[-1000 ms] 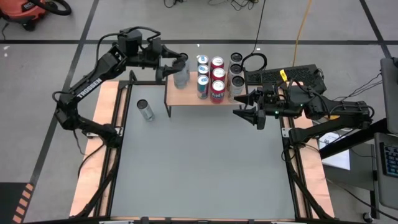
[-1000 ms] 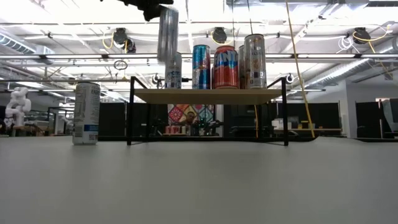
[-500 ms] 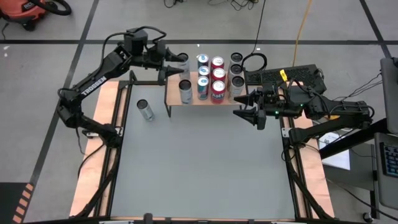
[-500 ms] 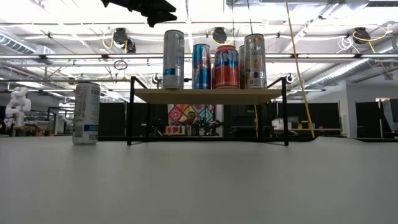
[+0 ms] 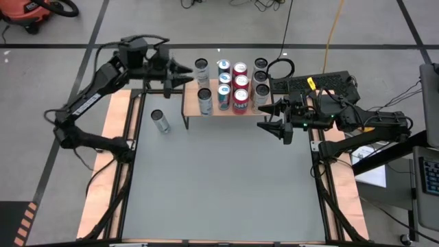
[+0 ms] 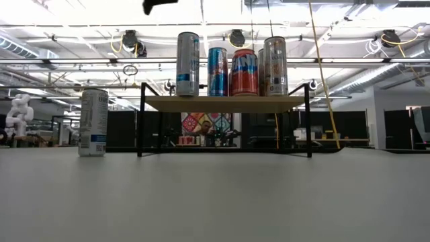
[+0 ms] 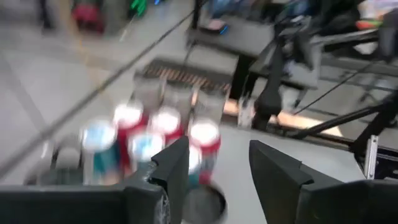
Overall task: Place canned beverage on shelf
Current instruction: Put the bottom white soda can on the shelf aligned with the other white soda can
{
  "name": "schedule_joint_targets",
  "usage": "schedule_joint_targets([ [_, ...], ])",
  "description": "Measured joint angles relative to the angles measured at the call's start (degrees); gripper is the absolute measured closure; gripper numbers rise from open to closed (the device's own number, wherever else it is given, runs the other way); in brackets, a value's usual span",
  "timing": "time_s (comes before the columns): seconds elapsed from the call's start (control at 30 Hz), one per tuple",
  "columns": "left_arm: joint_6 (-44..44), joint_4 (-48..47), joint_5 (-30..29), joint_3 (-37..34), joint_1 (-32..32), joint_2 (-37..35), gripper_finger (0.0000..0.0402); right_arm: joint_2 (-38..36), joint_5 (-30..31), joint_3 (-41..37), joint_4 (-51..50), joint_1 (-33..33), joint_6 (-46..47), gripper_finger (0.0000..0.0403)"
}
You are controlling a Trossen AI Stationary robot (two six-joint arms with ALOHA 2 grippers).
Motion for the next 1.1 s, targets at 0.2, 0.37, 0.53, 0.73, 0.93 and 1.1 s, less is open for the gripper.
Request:
schedule_joint_targets([
  [0.2,-7.2,-20.7,-12.1,0.0,-8.8,-3.0,0.0243,0.0,2.9,0.0,-0.1,0.0,-0.2,0.0048],
  [0.37,-9.1,-22.9,-15.8,0.0,-13.9,-1.5,0.0192,0.0,5.8,0.0,-0.2,0.0,-1.4,0.0048],
  [0.53,-8.4,-22.0,-25.8,0.0,-14.1,1.4,0.0074,0.0,6.0,0.0,-0.2,-0.4,-3.2,0.0048],
  [0.73,-8.6,-18.0,-27.9,0.0,-14.8,5.6,0.002,0.0,5.9,0.0,-0.2,-0.8,-3.1,0.0048],
  [0.93,-6.9,-14.2,-30.6,0.0,-16.4,9.0,0.0031,0.0,5.8,0.0,-0.2,-0.8,-3.0,0.0048],
  [1.1,-7.0,-13.9,-34.4,0.0,-16.0,10.7,0.0031,0.0,5.8,0.0,-0.2,-0.8,-3.0,0.0048],
])
